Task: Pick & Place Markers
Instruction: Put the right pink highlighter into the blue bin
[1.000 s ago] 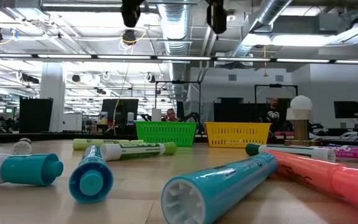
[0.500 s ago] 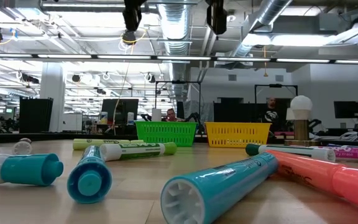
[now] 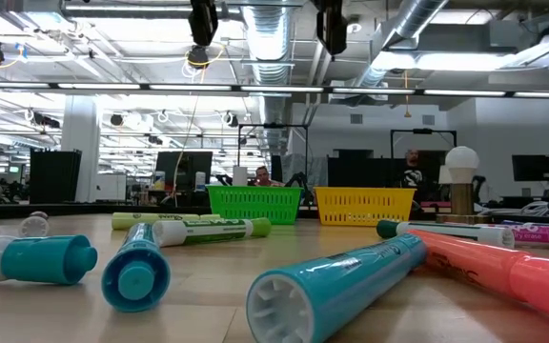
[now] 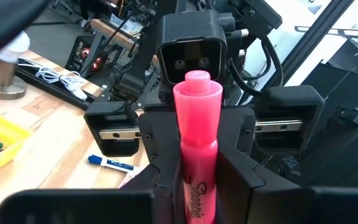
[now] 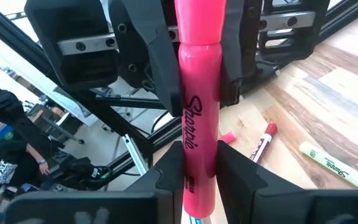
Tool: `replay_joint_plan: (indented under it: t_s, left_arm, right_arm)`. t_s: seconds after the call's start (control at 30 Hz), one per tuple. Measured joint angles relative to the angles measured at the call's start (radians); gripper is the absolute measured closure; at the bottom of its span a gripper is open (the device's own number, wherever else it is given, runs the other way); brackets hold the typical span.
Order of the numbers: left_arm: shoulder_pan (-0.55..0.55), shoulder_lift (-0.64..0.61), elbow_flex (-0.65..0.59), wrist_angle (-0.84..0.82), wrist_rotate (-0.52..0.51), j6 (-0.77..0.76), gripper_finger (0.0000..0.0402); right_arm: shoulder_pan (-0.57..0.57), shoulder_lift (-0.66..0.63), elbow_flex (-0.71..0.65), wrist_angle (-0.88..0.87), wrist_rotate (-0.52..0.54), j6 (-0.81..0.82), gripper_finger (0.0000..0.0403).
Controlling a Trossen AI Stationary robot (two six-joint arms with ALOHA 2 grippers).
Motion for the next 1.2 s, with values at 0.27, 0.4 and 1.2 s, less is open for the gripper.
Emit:
replay_joint_plan:
  t_s: [0.27, 0.4, 1.2]
  left_arm:
    - [0.005, 0.000, 0.000, -0.013, 0.001, 0.063, 0.0334]
    - [0.013, 0.000, 0.000, -0.072, 0.001, 0.061, 0.0334]
    - [0.145, -0.001, 0.000, -0.307, 0.089, 0.137, 0.0334]
  right_arm:
    - [0.000, -0.006, 0.000, -0.116, -0.043, -0.007, 0.0266]
    - [-0.001, -0.032, 0.000, -0.175, -0.100, -0.038, 0.0223]
    - [0.159, -0.331, 0.000, -1.034, 0.338, 0.174, 0.0212]
